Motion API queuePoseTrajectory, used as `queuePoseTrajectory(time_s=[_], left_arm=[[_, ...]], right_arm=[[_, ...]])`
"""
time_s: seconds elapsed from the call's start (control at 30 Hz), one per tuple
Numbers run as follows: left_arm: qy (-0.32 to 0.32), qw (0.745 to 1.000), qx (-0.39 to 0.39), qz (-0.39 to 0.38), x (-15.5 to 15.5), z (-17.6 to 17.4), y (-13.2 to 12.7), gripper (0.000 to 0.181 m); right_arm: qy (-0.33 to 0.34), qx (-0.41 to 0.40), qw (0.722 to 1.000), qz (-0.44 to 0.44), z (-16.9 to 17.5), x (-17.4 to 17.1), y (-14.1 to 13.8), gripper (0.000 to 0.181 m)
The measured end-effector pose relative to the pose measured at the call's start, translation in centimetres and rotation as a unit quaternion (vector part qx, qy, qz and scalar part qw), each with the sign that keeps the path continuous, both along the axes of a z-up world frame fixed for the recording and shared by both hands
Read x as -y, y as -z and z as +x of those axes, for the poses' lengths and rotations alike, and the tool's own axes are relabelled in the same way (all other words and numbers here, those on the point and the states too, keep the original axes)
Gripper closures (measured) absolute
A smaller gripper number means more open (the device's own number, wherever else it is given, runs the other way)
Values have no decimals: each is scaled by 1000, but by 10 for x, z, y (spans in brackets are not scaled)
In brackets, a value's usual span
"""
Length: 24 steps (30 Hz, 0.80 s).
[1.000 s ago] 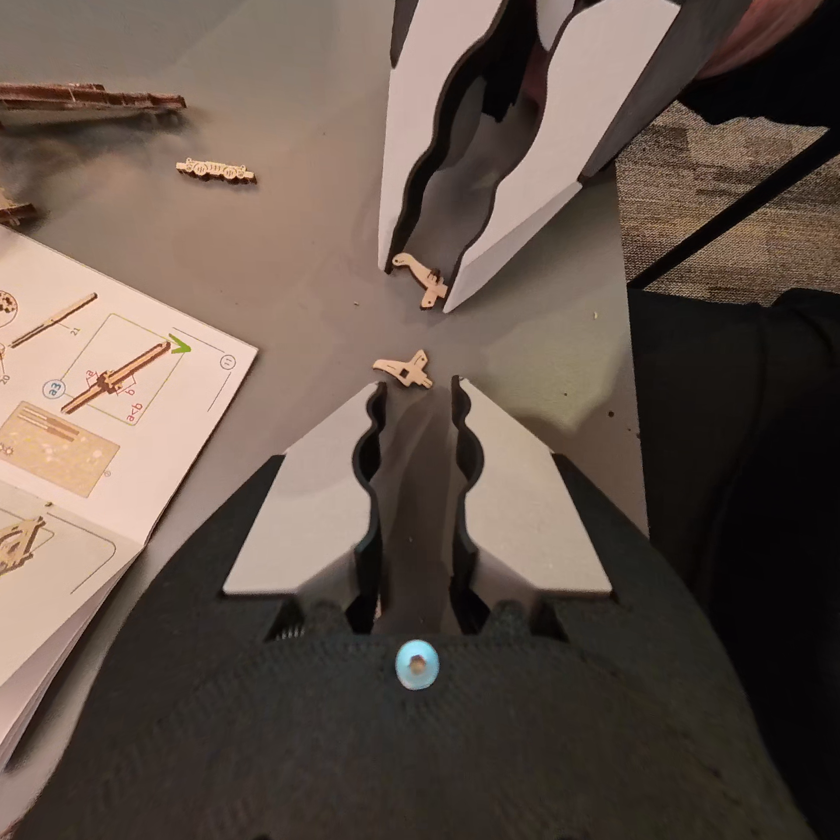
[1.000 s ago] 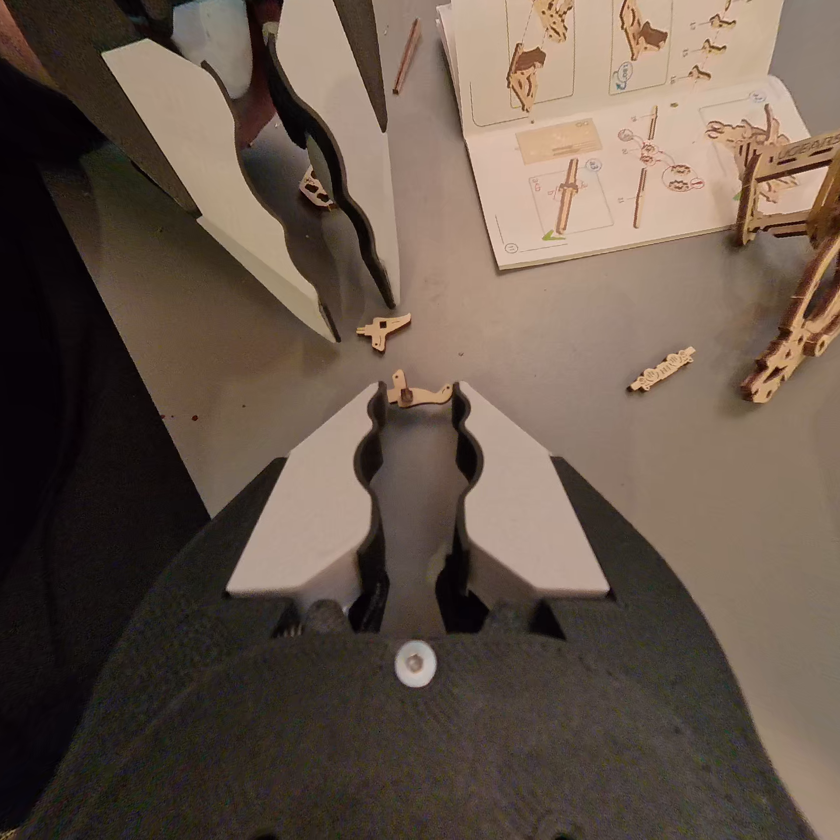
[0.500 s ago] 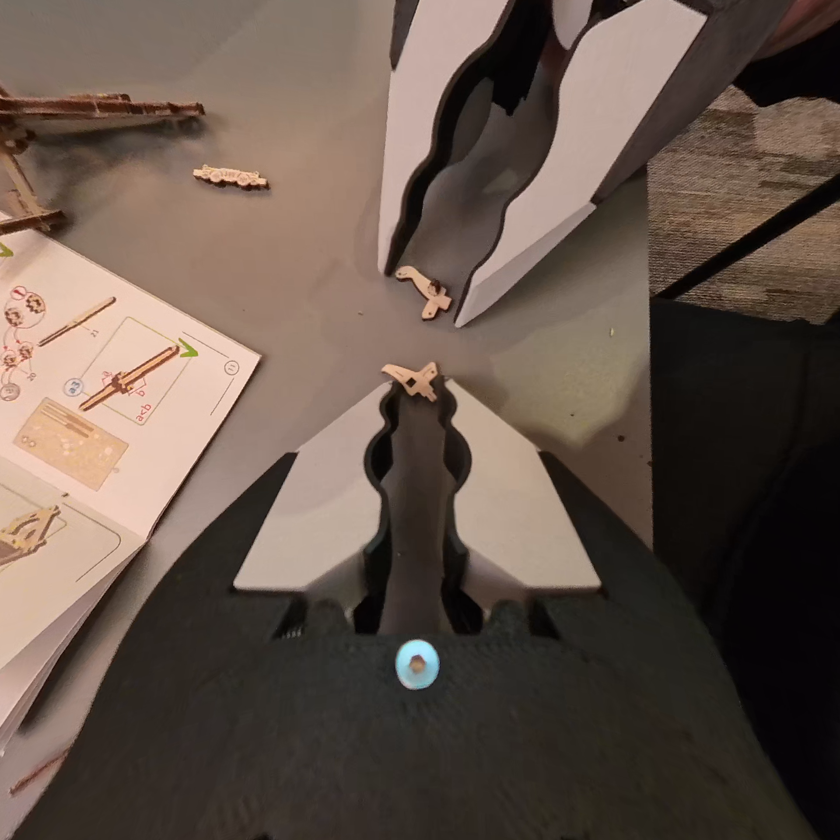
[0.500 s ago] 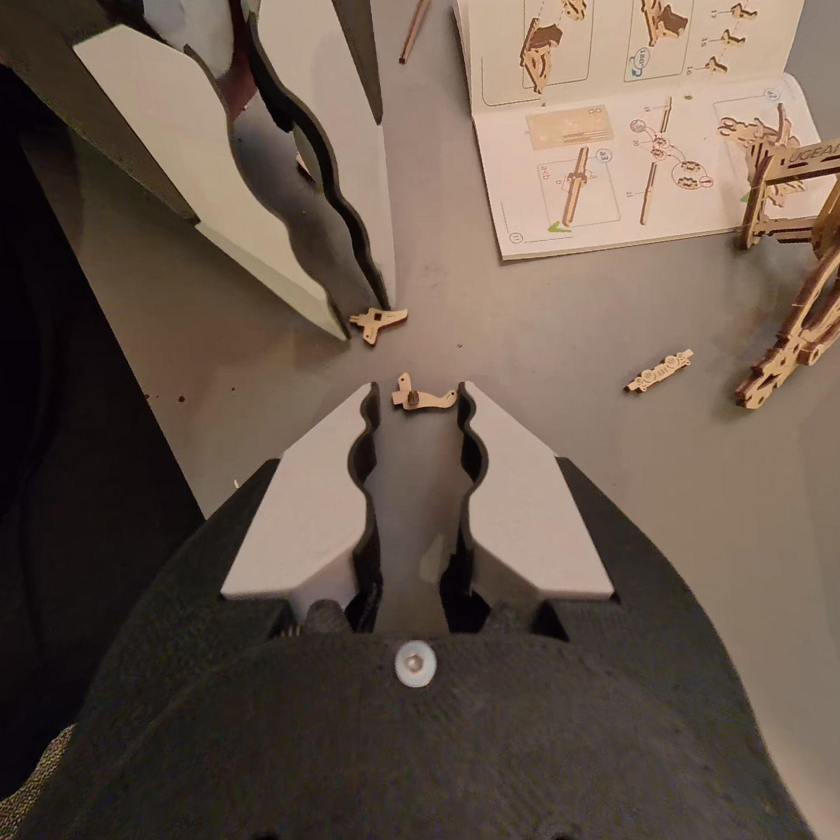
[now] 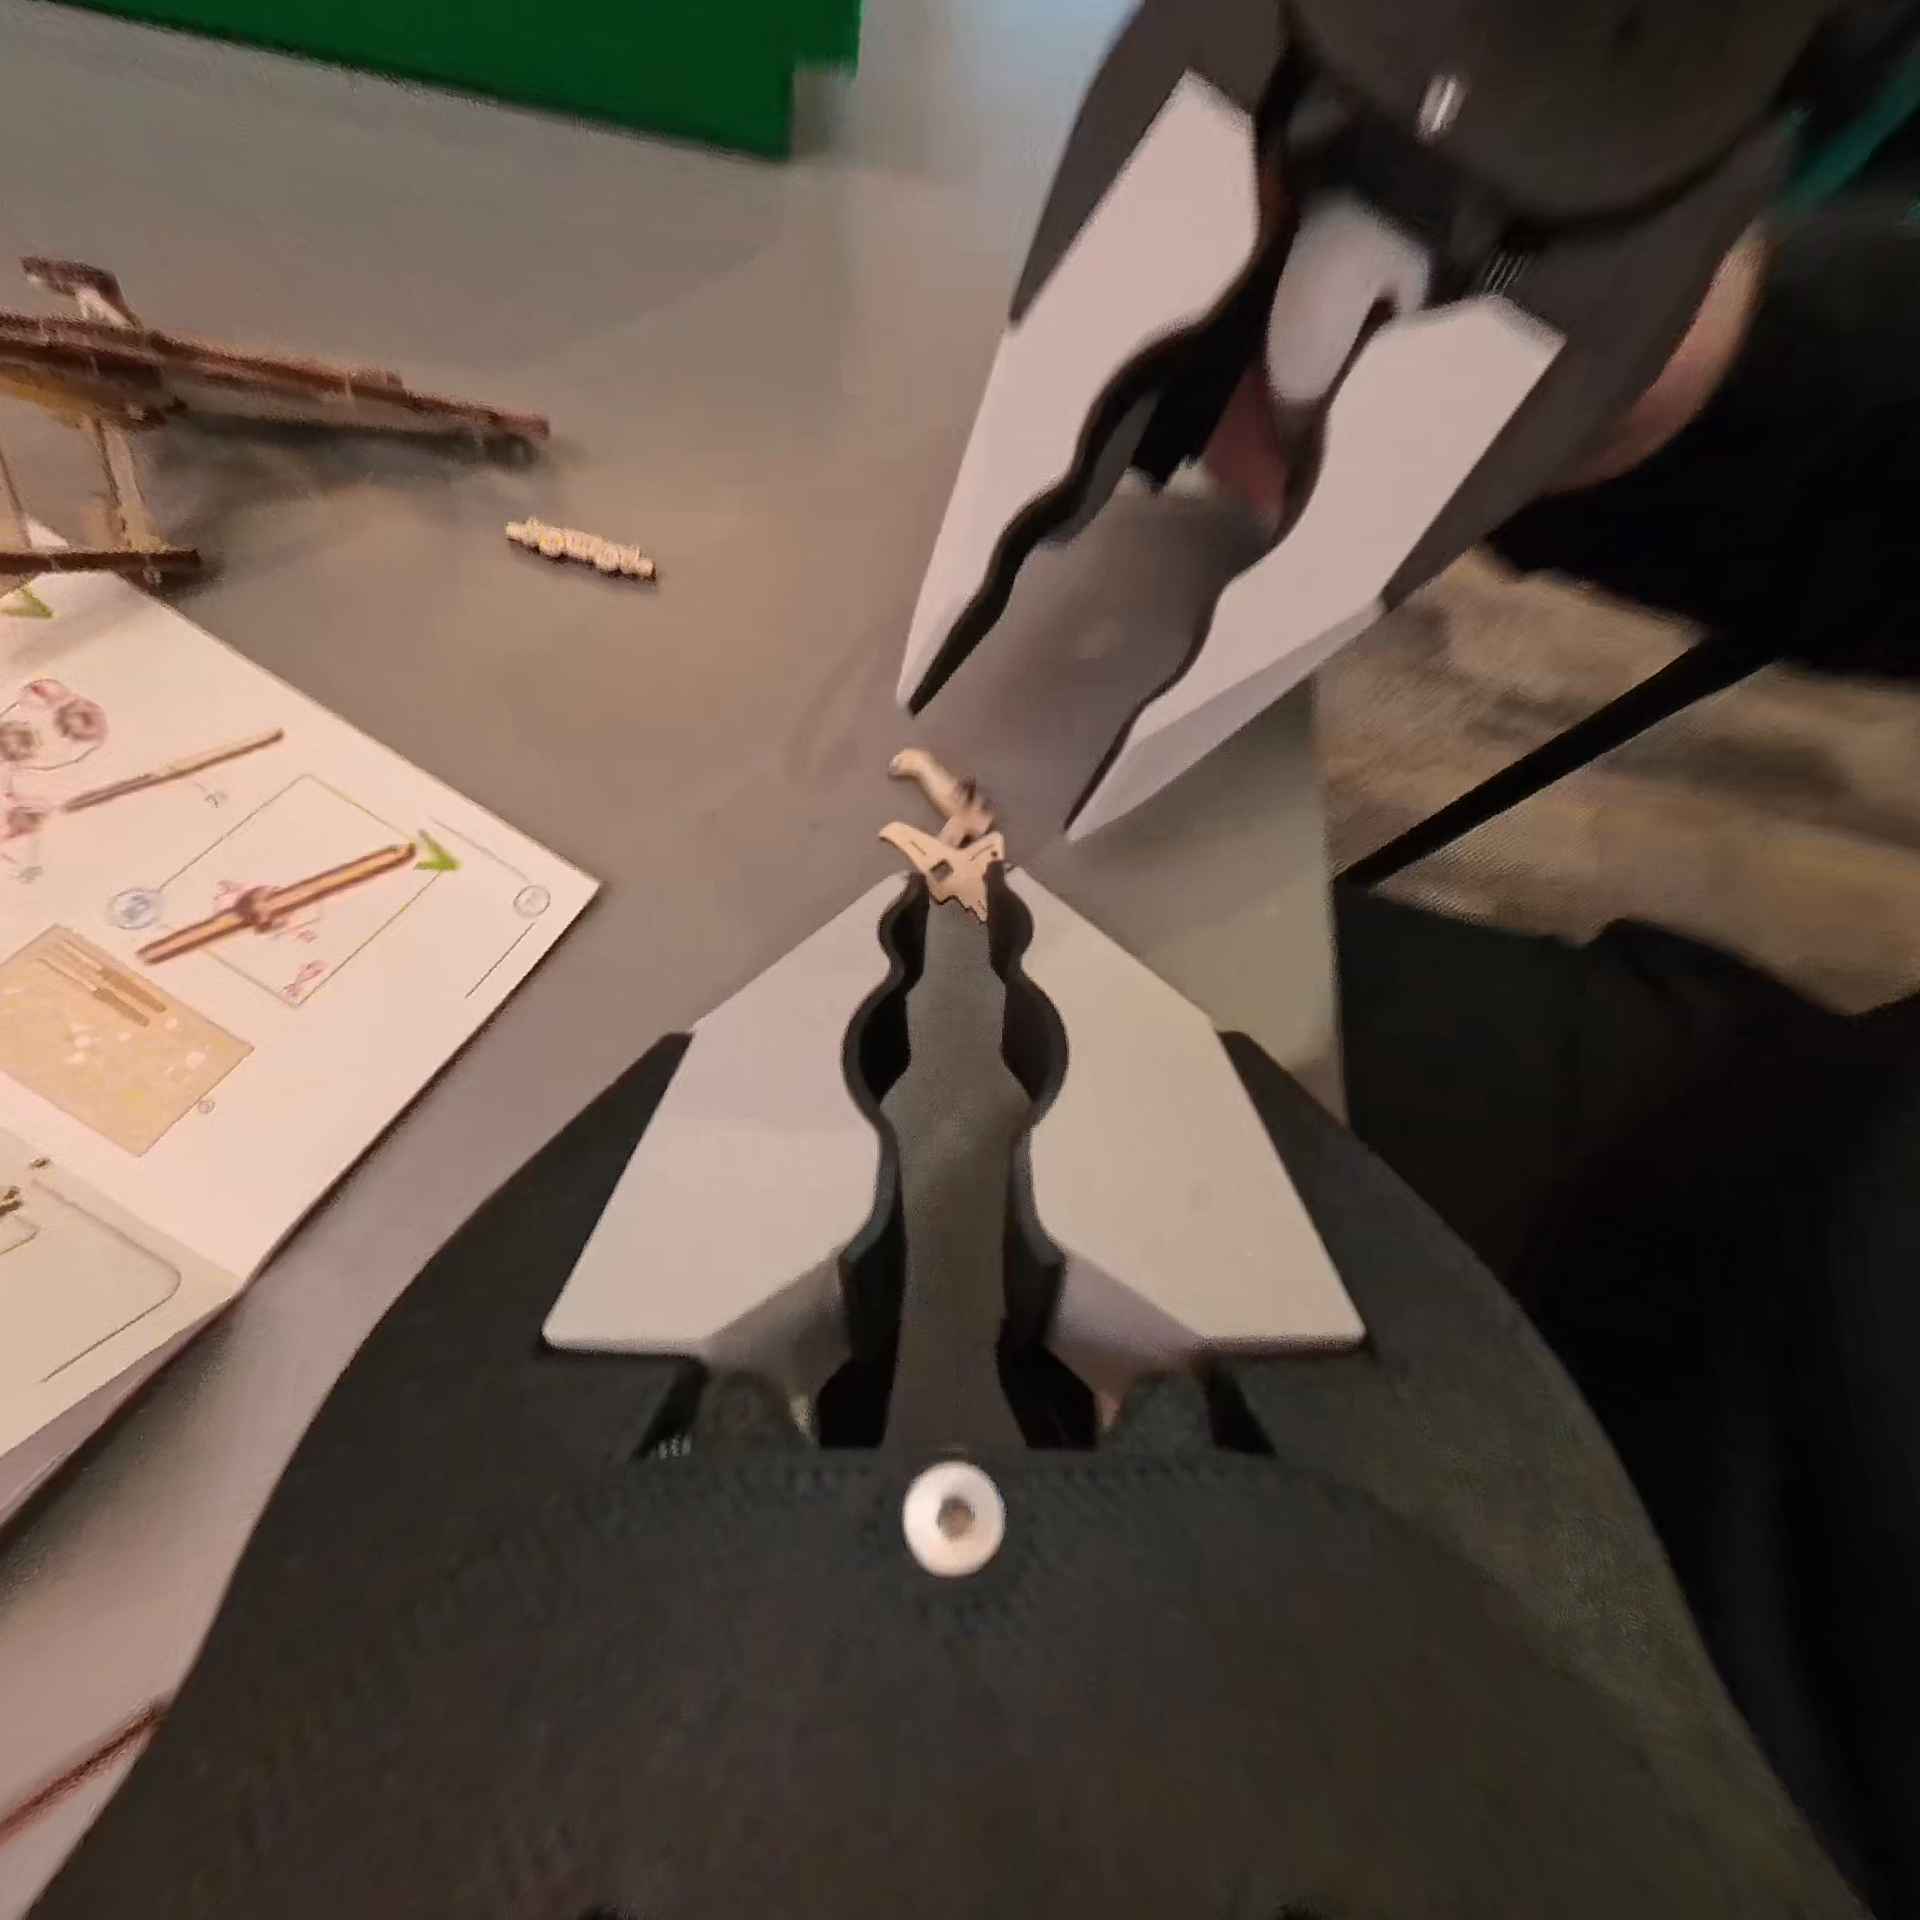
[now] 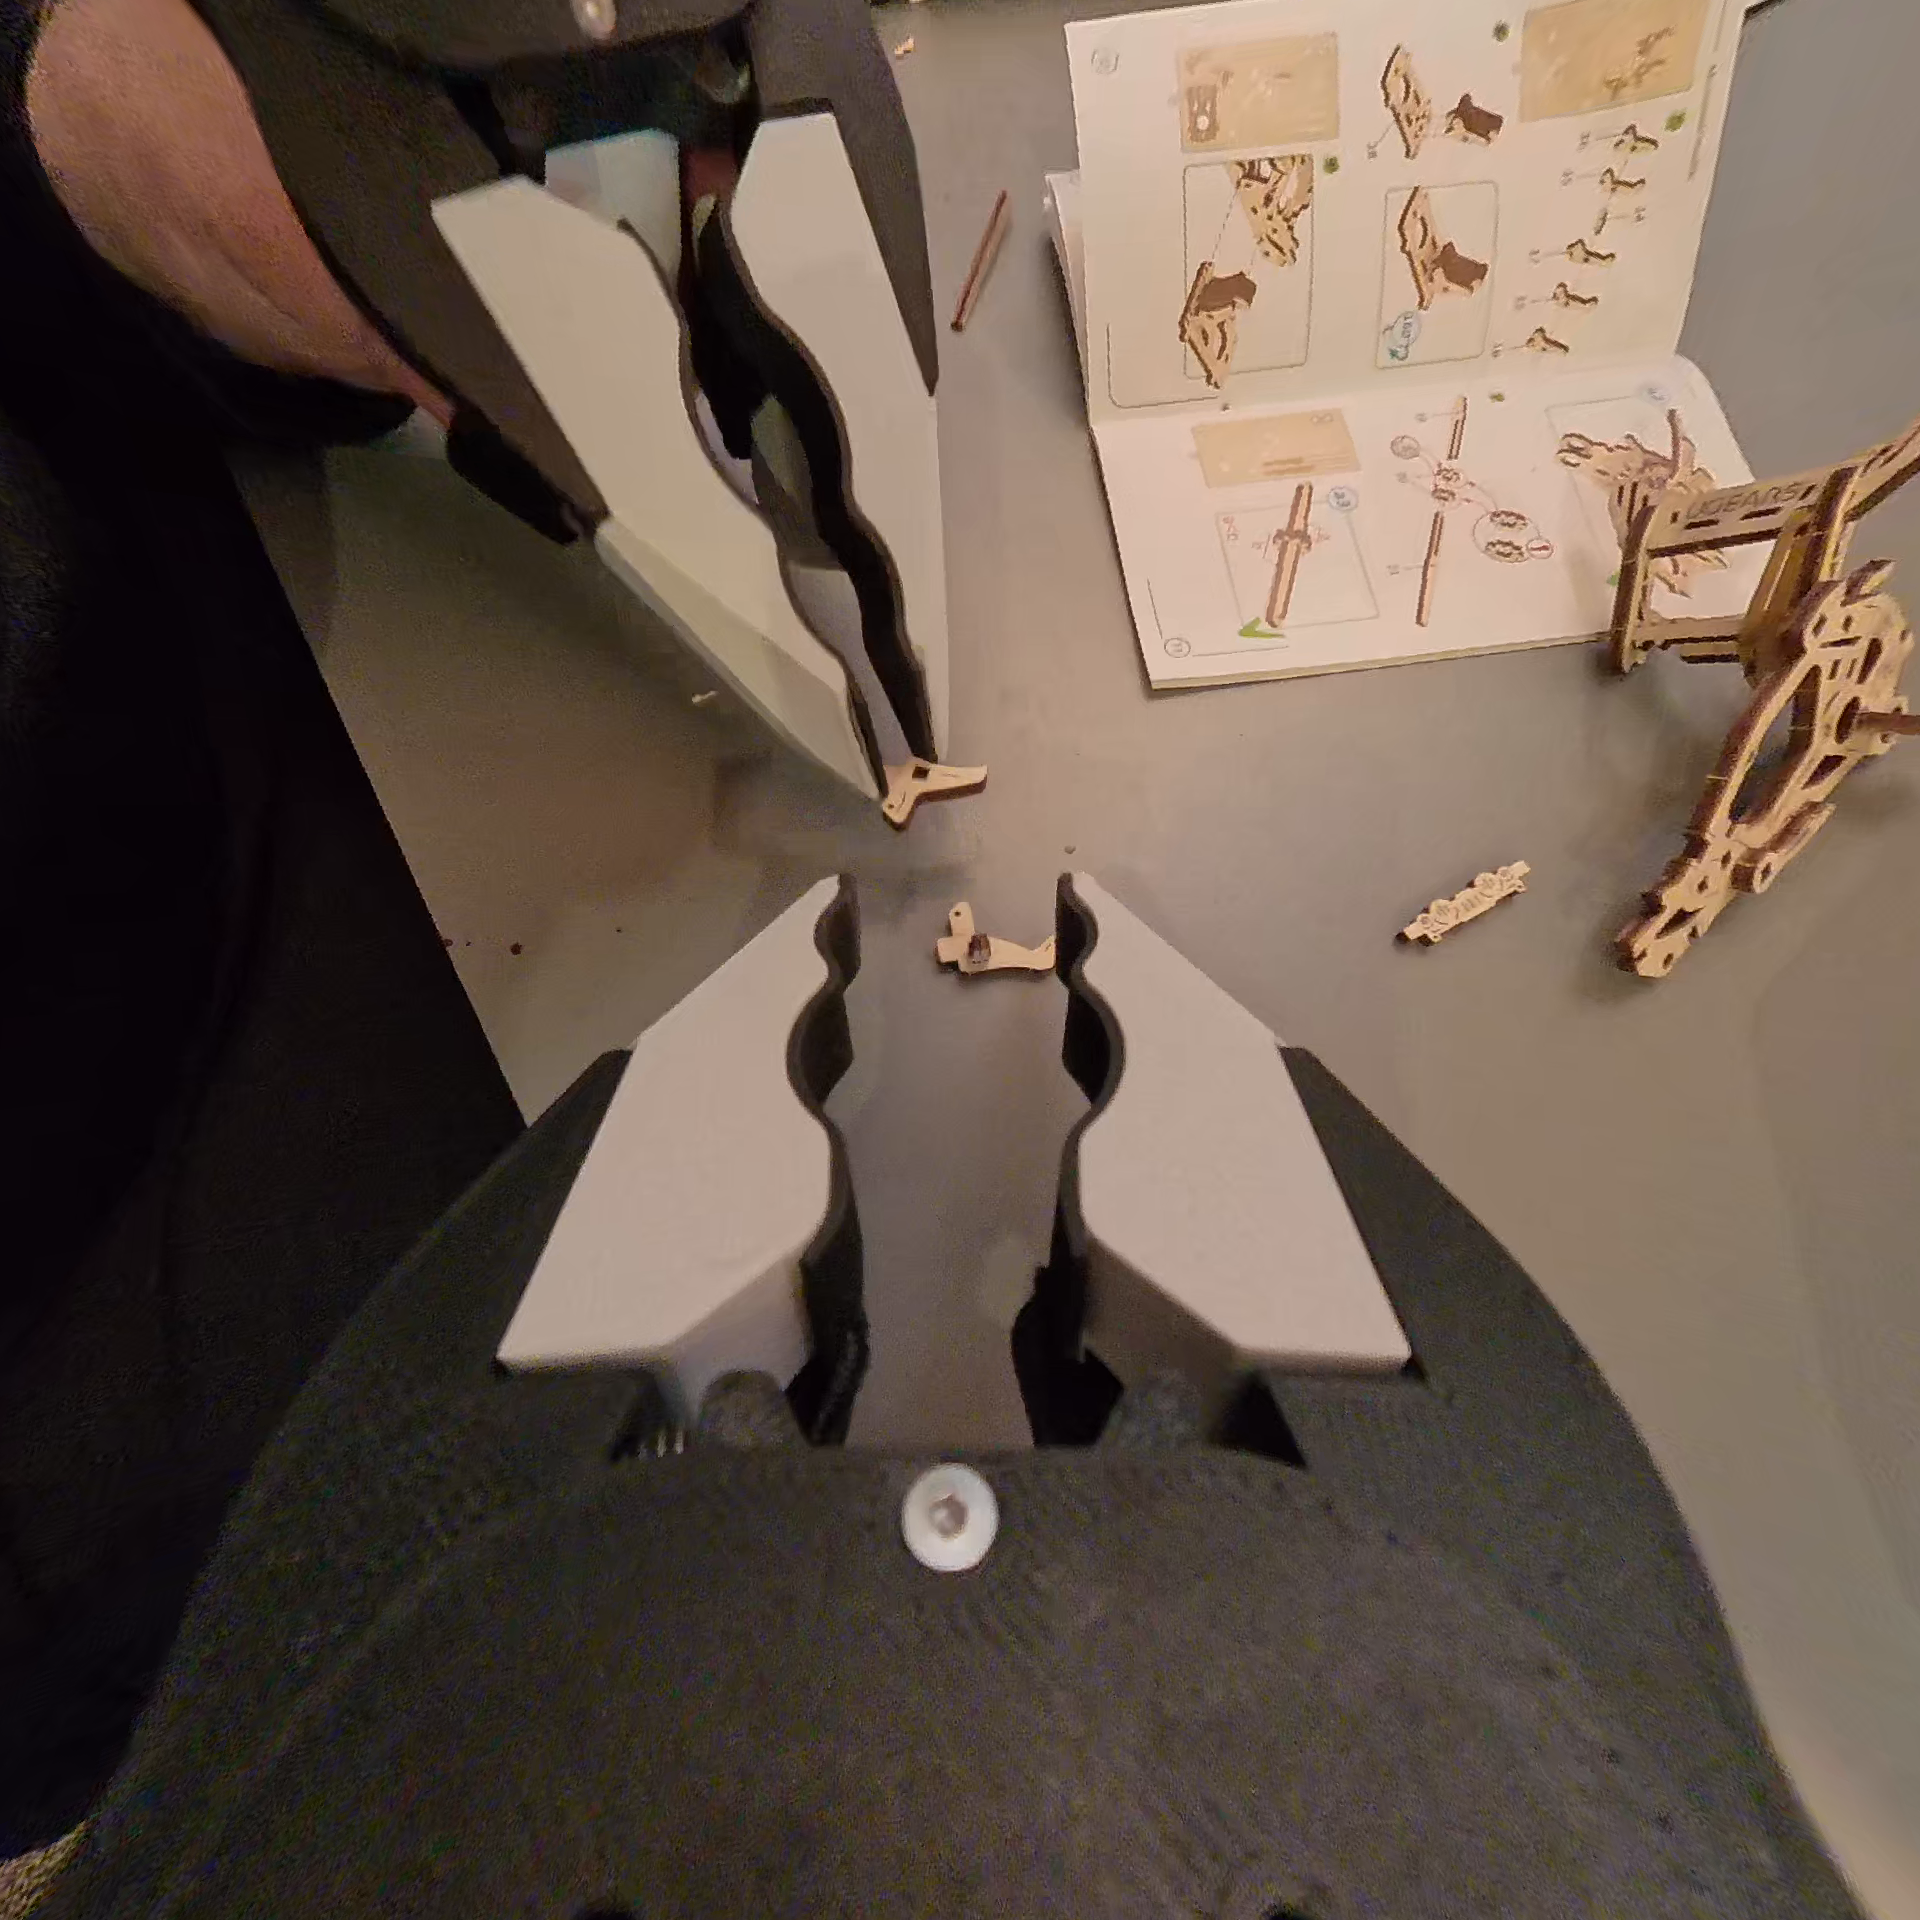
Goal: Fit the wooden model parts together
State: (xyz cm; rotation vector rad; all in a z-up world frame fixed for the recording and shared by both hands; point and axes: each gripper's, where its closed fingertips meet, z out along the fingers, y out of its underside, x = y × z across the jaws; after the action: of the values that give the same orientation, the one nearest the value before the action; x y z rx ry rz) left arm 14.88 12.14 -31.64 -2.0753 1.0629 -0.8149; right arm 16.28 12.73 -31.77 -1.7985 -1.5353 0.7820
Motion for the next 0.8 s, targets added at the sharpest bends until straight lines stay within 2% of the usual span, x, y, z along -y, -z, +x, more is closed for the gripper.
queuePoseTrajectory(time_s=[0.03, 0.1, 0.23, 0.4, 0.63, 0.73, 0.8], left_arm=[[5, 999, 44, -18, 1, 4, -10, 172], [15, 987, 151, -56, 3, 9, -35, 172], [30, 941, 316, -120, 0, 6, -72, 172], [50, 915, 368, -156, 5, 8, -81, 172], [69, 858, 465, -206, 6, 5, -98, 173], [77, 848, 479, -213, 6, 4, -101, 171], [75, 854, 471, -208, 6, 4, -101, 168]], right_arm=[[2, -8, 1000, 4, -1, 0, -3, 146], [5, -32, 999, 14, -4, 1, -13, 146], [6, -82, 996, 35, -13, 3, -37, 150], [8, -128, 991, 44, -19, 3, -60, 157], [14, -173, 983, 57, -22, 6, -82, 169], [6, -165, 985, 47, -22, 6, -85, 172], [-5, -146, 988, 41, -21, 7, -81, 179]])
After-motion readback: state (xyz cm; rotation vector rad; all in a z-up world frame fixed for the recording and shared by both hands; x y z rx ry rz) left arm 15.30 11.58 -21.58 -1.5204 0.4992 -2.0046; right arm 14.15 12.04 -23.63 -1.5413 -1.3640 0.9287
